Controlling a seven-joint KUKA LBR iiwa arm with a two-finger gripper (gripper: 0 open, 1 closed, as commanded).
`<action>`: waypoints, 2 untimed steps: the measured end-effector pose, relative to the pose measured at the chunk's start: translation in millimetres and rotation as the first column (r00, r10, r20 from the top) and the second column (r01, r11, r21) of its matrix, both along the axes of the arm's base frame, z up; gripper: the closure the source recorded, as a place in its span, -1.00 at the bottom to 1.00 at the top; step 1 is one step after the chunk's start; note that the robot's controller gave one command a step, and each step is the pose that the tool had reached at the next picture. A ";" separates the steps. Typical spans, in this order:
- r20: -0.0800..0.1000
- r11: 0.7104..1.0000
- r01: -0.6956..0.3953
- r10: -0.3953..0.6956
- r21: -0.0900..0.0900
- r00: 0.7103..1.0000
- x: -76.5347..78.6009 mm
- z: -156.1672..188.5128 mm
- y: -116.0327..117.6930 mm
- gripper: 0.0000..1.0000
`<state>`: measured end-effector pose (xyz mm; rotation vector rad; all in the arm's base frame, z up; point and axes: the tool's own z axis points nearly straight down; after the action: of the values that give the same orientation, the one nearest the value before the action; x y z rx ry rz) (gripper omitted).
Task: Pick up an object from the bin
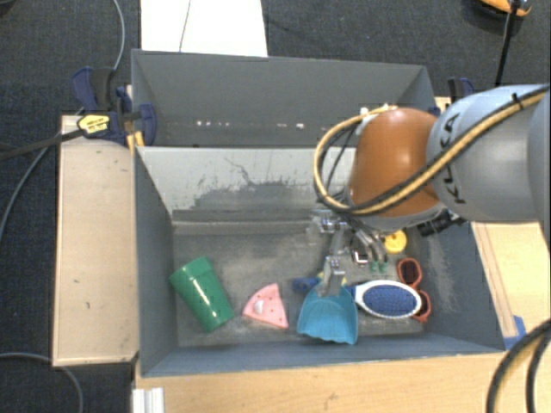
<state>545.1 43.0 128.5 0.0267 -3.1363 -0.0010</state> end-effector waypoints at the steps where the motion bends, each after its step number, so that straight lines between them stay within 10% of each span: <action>1: 0.007 1.000 0.001 -0.001 0.001 1.000 1.4 4.4 -0.1 -1.00; 2: 0.010 1.000 0.019 -0.019 0.001 1.000 -15.2 -30.1 -8.2 -1.00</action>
Offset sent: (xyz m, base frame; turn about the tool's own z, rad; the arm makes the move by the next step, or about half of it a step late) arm -0.0281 -0.0141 -0.0542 0.0497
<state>529.9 34.8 98.4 -0.0029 -3.1460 -0.0031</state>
